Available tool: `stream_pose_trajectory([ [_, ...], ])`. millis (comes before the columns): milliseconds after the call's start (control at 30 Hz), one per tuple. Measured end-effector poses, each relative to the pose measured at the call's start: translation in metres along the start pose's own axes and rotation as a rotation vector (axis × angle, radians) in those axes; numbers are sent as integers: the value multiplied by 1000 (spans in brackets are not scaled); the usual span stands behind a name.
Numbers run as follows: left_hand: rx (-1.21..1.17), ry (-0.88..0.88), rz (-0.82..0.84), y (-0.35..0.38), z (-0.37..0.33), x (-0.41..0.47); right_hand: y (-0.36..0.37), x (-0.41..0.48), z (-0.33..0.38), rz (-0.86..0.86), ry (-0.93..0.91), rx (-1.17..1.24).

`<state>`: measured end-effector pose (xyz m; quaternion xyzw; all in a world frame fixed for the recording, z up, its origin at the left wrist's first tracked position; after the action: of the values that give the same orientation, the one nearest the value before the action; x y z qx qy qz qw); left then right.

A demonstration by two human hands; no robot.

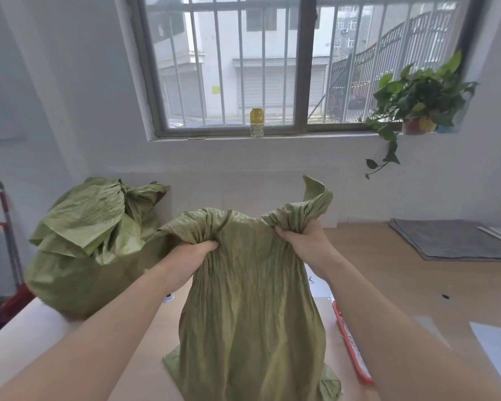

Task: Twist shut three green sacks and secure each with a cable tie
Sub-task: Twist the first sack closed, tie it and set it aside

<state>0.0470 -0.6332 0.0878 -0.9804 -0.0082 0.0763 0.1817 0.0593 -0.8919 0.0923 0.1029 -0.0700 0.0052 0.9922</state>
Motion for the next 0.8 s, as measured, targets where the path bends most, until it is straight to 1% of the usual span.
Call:
stream_pose_trajectory([
  [233,-223,-58,61,5,4,-2,1,6,-9,-58,49,-138],
  [333,-298,-28,117,9,1,-5,-3,9,-16,-82,50,-155],
  [400,-285,11,149,12,-2,-7,0,6,-12,-89,60,-156],
  [467,-274,12,147,15,-5,-9,7,-1,-5,-85,61,-171],
  [600,-268,-66,77,24,-11,-11,16,-9,3,-76,45,-171],
  [800,-55,-81,33,27,-6,-7,22,-14,2,-71,71,-214],
])
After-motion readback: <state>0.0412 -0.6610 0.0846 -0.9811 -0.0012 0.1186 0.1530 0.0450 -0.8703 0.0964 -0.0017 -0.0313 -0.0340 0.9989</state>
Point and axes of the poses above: each hand's wrist, its own x-axis towards the middle knuckle, its own y-axis out of the palm, z = x × y, the point moved 3 cm from there along x, towards the middle knuckle, and after that the axes turned 14 degrees about x, right-handed, at the moved point
